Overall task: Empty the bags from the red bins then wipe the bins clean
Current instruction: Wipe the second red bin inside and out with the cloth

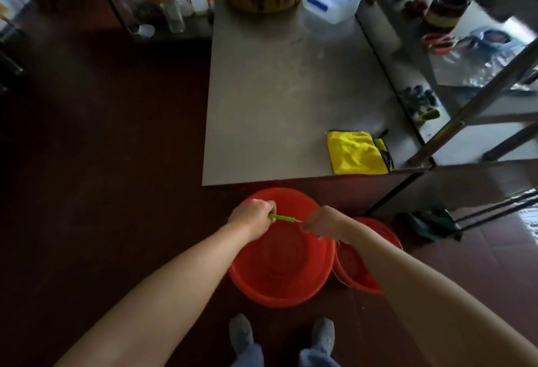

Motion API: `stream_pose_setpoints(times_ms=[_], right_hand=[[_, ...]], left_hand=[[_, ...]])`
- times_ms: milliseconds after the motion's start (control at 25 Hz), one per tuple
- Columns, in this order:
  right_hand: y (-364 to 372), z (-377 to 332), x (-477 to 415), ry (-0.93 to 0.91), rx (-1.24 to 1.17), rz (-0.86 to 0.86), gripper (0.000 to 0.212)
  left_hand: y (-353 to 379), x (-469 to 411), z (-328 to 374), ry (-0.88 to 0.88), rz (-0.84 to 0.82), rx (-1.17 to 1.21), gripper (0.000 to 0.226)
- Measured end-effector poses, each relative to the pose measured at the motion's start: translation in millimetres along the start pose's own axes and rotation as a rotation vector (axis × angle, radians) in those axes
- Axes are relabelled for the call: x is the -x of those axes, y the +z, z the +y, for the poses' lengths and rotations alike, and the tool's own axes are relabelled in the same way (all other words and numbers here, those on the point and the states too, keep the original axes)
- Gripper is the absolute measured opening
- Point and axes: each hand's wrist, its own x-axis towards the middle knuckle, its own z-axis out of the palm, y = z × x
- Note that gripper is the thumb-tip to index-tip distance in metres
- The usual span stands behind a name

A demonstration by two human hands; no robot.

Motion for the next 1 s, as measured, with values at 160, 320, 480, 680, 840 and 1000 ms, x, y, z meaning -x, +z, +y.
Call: stream_pose_setpoints(times_ms=[160,320,480,680,840,1000], right_hand=[[33,53,-46,-0.107,0.158,0.050,0.015],[69,108,-112,-0.110,0.144,0.101,0.015],[107,160,-184,-0.042,0.137,0.074,0.018],[152,203,-253,-0.037,0.105,0.069,0.024],[171,221,-285,-0.027,0.083,0.071,0.042],[185,237,-314,-0.005,0.034,0.138,0.054]], left_hand=[[78,-16,-8,0.022,-0.035,0.053,0.006],[156,-55,-29,-0.043,-0.040,0.131,0.006],[235,-96,-55,-0.063,-0.097,0.189,0.009],[314,-135,-86,-0.088,-0.110,0.222,0.013],[348,-159,-103,-0.065,-0.116,0.194,0.018],[363,-178,-110,-0.064,-0.097,0.183,0.019]])
